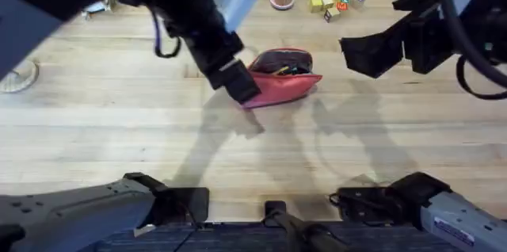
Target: Unzip the bag, pick up the pens from the table one at a time and place them inside, then zip the bag closed.
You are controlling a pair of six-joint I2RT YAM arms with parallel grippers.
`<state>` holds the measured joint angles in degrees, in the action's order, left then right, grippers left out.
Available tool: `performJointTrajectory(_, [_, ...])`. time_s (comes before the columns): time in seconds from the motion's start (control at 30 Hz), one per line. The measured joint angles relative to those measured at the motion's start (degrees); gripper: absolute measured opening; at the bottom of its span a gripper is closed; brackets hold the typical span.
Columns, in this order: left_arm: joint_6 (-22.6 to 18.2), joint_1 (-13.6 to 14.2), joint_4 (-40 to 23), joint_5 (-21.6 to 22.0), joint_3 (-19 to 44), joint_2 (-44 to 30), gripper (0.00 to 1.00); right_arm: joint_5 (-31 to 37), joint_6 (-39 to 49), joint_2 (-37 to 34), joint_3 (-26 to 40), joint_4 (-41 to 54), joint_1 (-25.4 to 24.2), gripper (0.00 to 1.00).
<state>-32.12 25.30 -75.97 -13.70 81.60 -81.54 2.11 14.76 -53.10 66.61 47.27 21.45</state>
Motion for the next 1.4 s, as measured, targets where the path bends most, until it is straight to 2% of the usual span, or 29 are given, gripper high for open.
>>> performJointTrajectory(0.23, [-4.2,-11.4,-0.2,-3.4,-1.7,3.9,0.995,0.0,0.0,0.0,0.0,0.0,0.0,0.998])
performJointTrajectory(0.37, [-9.9,-18.2,1.5,-7.8,-7.1,7.0,0.995,0.0,0.0,0.0,0.0,0.0,0.0,0.998])
performJointTrajectory(0.47, [-14.6,-21.1,4.4,-12.2,-11.7,7.4,0.993,0.0,0.0,0.0,0.0,0.0,0.0,0.998])
performJointTrajectory(0.6, [-17.5,-21.7,10.2,-15.0,-15.0,6.0,0.995,0.0,0.0,0.0,0.0,0.0,0.0,0.998])
performJointTrajectory(0.83, [-20.6,-21.7,10.4,-18.5,-15.9,3.2,0.995,0.0,0.0,-0.2,0.0,0.0,0.0,0.998])
performJointTrajectory(1.03, [-30.8,-21.7,9.6,-20.7,-18.0,3.1,0.995,-1.4,0.0,-2.0,0.0,0.2,0.0,0.997])
performJointTrajectory(1.07, [-36.7,-21.7,10.4,-22.8,-20.7,3.1,0.995,-4.6,-0.4,-2.3,0.0,0.3,0.0,0.998])
performJointTrajectory(1.13, [-40.1,-21.8,11.3,-25.0,-22.3,3.1,0.995,-7.3,-2.0,-2.3,0.0,0.2,0.0,0.998])
performJointTrajectory(1.27, [-45.1,-22.8,13.2,-29.1,-24.9,3.1,0.995,-12.5,-8.6,-2.7,0.0,-0.2,0.0,0.998])
performJointTrajectory(1.4, [-47.4,-24.2,15.9,-31.0,-26.4,3.1,0.995,-16.4,-19.5,-4.7,0.0,-0.4,0.2,0.997])
